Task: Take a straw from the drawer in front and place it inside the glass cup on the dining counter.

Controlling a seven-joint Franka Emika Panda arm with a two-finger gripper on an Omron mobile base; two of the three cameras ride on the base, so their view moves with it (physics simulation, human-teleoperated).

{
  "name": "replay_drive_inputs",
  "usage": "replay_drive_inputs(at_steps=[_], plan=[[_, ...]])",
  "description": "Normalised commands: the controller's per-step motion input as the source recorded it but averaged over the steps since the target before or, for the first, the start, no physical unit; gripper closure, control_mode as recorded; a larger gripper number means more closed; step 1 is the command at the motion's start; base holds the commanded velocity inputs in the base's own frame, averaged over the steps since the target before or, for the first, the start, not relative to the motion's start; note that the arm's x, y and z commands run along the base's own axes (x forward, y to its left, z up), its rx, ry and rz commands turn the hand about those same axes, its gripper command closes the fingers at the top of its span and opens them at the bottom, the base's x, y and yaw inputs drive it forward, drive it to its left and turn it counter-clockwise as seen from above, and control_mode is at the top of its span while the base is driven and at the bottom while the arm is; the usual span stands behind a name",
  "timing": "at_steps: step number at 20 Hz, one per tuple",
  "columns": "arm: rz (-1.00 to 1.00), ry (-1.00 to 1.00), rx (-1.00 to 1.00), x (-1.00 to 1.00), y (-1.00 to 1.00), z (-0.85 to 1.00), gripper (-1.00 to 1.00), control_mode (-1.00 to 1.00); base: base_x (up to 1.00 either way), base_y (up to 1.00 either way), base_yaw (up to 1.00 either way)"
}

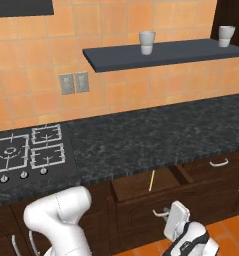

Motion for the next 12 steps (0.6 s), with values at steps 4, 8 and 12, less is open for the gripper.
replay_drive_inputs(at_steps=[4, 8, 12], plan=[[0.0, 0.03, -0.11, -0.44, -0.16, -0.31, -1.0, -1.0, 0.0, 0.0, 0.0], [0.0, 0.0, -0.03, -0.36, -0.11, -0.06, -1.0, -1.0, 0.0, 0.0, 0.0], [0.01, -0.07, -0.05, -0.8, -0.08, 0.35, -1.0, -1.0, 0.0, 0.0, 0.0]])
